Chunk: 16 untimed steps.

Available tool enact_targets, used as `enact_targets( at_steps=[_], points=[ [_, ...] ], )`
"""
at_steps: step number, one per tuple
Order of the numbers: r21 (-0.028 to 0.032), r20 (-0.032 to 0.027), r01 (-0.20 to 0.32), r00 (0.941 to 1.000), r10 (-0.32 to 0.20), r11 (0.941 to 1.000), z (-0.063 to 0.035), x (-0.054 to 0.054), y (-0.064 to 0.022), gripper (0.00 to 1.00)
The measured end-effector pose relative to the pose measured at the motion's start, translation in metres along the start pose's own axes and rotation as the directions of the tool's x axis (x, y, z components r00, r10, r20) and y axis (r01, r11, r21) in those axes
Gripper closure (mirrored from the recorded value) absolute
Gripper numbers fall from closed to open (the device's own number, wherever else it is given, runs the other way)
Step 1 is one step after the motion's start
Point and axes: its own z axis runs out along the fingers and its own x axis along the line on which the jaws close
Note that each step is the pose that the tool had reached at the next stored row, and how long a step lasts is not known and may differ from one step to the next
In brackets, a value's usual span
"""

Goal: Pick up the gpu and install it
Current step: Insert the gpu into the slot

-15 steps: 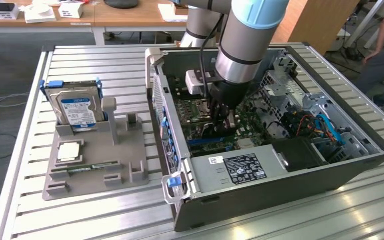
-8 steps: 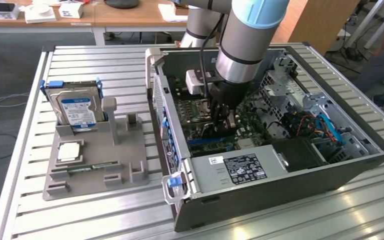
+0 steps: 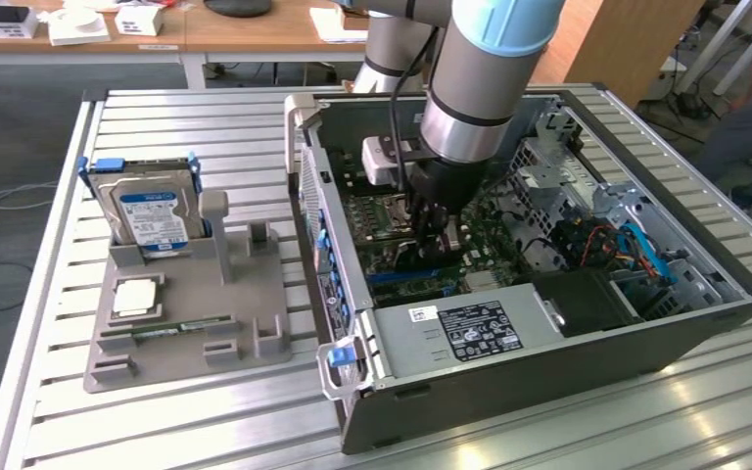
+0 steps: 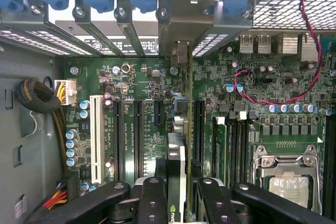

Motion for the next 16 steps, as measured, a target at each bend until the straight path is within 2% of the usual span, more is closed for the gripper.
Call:
enact_targets(
  at_steps=[16],
  points=[
    [-0.0002, -0.0002, 0.0, 1.0, 0.0, 1.0, 0.0019, 0.0001, 0.0004, 0.73]
  ],
)
